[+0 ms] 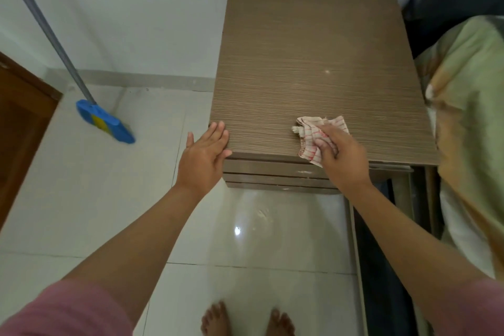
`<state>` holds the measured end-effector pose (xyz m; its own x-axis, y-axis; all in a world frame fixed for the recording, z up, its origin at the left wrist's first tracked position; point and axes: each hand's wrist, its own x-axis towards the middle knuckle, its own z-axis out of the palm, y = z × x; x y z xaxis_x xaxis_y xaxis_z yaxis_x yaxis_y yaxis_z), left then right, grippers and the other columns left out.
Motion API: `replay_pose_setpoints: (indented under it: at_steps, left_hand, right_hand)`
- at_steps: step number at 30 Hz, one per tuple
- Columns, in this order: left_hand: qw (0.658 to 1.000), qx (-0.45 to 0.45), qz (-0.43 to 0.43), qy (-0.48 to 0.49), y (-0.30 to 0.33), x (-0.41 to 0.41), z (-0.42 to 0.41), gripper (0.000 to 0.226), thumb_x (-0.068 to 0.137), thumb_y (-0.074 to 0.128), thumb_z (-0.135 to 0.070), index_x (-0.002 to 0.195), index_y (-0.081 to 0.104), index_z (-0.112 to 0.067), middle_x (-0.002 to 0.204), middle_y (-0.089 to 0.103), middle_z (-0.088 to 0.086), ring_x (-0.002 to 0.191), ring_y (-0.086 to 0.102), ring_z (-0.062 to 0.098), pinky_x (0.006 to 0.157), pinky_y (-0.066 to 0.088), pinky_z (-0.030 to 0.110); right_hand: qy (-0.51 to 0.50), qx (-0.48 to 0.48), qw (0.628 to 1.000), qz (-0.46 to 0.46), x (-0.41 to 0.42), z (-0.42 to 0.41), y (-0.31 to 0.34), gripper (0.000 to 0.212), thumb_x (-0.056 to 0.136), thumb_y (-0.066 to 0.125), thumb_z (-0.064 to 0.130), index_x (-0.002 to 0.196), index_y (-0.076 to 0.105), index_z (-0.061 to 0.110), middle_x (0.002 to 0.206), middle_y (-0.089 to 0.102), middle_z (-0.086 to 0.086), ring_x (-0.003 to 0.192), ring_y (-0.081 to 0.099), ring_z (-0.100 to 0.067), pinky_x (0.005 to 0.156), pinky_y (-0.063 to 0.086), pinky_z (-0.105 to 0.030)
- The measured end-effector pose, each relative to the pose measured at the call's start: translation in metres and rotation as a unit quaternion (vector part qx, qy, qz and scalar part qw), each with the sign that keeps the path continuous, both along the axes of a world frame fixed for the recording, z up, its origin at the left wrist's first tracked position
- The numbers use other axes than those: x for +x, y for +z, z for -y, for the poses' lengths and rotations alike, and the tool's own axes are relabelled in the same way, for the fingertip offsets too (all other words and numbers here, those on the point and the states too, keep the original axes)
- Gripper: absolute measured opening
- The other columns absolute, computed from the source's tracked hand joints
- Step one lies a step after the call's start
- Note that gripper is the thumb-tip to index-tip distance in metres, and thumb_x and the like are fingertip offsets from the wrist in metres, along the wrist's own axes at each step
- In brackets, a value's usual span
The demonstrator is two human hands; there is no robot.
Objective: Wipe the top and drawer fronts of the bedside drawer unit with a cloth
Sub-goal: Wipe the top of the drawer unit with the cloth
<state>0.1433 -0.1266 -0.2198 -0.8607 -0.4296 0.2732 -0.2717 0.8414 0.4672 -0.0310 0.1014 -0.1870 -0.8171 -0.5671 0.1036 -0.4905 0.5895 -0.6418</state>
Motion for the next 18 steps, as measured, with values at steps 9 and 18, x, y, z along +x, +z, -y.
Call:
replay_pose_setpoints:
  at_steps: [9, 18]
  left_hand:
    - [0.998, -0.004, -0.06, 0.005, -0.012, 0.002, -0.003, 0.04, 0.093, 0.049, -0.028, 0.126, 0.057, -0.009, 0.136, 0.051, 0.006, 0.131, 0.038, 0.016, 0.108, 0.015, 0.049]
    - [0.978, -0.042, -0.201, 0.033, -0.041, -0.004, -0.01, 0.036, 0.092, 0.048, -0.025, 0.122, 0.063, -0.012, 0.131, 0.057, 0.002, 0.128, 0.045, 0.013, 0.11, 0.018, 0.045]
  right_hand:
    - [-0.033, -0.04, 0.993, -0.103, 0.009, 0.006, -0.017, 0.031, 0.091, 0.057, 0.02, 0.121, 0.061, 0.01, 0.12, 0.065, -0.008, 0.11, 0.061, -0.026, 0.085, 0.044, -0.03]
    - [-0.052, -0.067, 0.961, -0.264, 0.012, 0.014, -0.04, 0.031, 0.093, 0.048, 0.032, 0.107, 0.068, 0.012, 0.105, 0.07, -0.005, 0.093, 0.065, -0.021, 0.069, 0.045, -0.025]
